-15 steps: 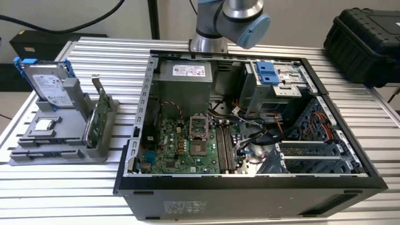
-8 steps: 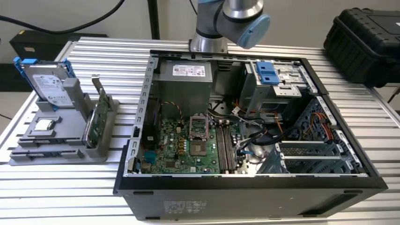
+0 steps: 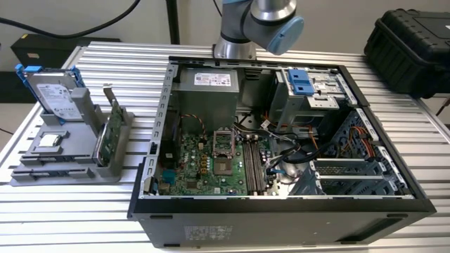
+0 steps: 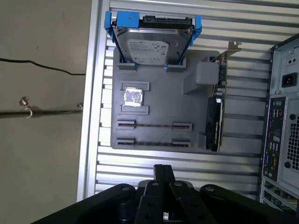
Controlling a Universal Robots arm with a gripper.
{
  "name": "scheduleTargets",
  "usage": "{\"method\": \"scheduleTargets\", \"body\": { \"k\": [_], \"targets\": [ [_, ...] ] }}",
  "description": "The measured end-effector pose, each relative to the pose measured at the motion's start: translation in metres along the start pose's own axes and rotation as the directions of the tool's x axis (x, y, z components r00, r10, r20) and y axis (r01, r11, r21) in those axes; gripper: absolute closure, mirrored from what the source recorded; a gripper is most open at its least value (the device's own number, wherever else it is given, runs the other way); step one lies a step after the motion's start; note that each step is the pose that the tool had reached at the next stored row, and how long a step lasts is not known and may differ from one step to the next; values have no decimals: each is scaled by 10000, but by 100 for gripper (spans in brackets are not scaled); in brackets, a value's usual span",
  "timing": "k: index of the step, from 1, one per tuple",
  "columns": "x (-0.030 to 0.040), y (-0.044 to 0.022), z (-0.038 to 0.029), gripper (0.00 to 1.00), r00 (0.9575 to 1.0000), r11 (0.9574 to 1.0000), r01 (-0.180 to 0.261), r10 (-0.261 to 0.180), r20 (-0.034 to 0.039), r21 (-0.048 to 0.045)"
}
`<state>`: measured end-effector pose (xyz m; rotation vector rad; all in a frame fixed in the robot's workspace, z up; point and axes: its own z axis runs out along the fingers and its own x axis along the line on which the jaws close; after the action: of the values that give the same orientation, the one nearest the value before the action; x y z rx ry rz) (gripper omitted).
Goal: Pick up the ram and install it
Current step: 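Pick up the ram and move it above insertion slot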
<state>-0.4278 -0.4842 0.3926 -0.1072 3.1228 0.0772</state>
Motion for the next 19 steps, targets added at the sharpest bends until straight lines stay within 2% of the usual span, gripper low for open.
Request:
{"method": "scheduleTargets", "body": {
  "k": [7,8,19],
  "targets": [
    [0,0,0,100,10000,10000,-1,1,0,0],
    [0,0,0,0,10000,10000,0,0,0,0],
    [0,-1,0,0,10000,10000,0,0,0,0]
  ]
}}
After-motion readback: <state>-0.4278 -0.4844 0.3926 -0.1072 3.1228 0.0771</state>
